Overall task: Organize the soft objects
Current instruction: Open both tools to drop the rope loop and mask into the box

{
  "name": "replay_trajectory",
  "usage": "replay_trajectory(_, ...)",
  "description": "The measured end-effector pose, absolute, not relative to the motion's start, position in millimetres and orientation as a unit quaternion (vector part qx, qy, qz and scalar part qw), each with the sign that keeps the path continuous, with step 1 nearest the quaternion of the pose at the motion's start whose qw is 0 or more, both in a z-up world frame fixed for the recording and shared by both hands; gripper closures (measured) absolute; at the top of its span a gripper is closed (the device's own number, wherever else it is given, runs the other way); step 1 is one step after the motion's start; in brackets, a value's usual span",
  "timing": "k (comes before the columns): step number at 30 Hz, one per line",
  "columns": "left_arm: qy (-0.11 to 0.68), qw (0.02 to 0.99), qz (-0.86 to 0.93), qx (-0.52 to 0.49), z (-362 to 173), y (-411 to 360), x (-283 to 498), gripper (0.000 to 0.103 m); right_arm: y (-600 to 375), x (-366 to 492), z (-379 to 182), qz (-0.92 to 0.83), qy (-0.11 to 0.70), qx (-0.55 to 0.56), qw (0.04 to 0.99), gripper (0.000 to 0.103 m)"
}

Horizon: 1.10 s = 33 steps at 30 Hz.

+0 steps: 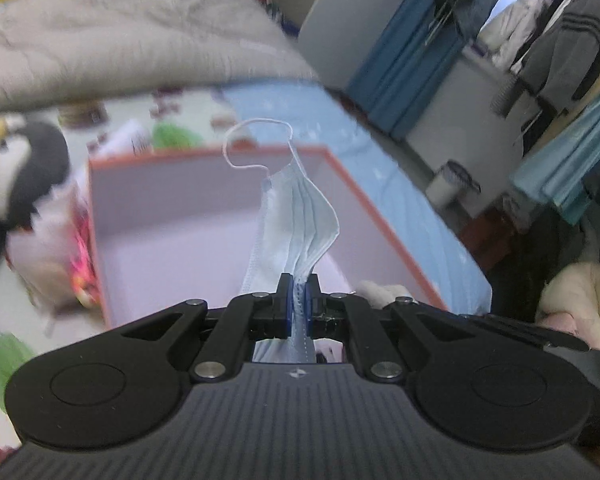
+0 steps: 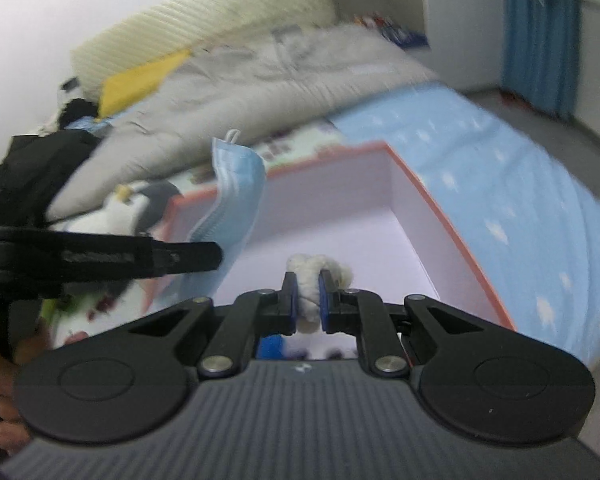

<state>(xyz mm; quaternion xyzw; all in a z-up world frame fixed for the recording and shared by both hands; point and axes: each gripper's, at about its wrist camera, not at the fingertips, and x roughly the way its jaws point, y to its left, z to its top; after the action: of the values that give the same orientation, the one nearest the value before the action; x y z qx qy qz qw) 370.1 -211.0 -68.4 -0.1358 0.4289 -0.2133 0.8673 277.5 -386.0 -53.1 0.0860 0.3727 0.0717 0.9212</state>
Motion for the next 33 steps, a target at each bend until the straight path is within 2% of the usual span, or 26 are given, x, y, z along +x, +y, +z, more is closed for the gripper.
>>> replay_trajectory(7,0.461,0.853,-0.212,-0.124,-105.6,-215.3,375.4,0.094,-402.9,270.7,-88.2,0.047,0.409,0.108,0.905,0.087)
replay_trajectory(9,0.465,0.853,-0.204,-0.118,-106.4,-212.0,376.7,0.082,-403.8,270.3,-89.0,0.045,0.412,0.108,0.904,0.082)
replay_trajectory(10,0.464,0.854,-0.204,-0.118,-106.1,-210.4,377.5,0.064,-403.4,270.3,-87.6,0.043,0.411,0.106,0.904,0.08)
replay_trajectory(11,0.46,0.855,-0.205,-0.12,-103.4,-208.5,376.2,0.052,-402.5,270.8,-85.1,0.043,0.41,0.105,0.905,0.069)
replay_trajectory(12,0.453,0.859,-0.207,-0.121,-100.5,-206.2,374.2,0.052,-402.5,271.7,-82.4,0.045,0.407,0.106,0.906,0.061)
replay_trajectory(13,0.447,0.862,-0.209,-0.118,-94.1,-205.6,371.6,0.052,-403.2,271.6,-79.0,0.046,0.401,0.108,0.908,0.06)
replay_trajectory(20,0.4,0.888,-0.215,-0.077,-64.3,-197.0,339.6,0.052,-387.9,253.8,-48.5,0.059,0.346,0.082,0.933,0.06)
replay_trajectory(33,0.328,0.921,-0.191,-0.086,-37.7,-130.1,254.2,0.052,-334.6,191.8,-16.8,0.121,0.272,0.05,0.953,0.06)
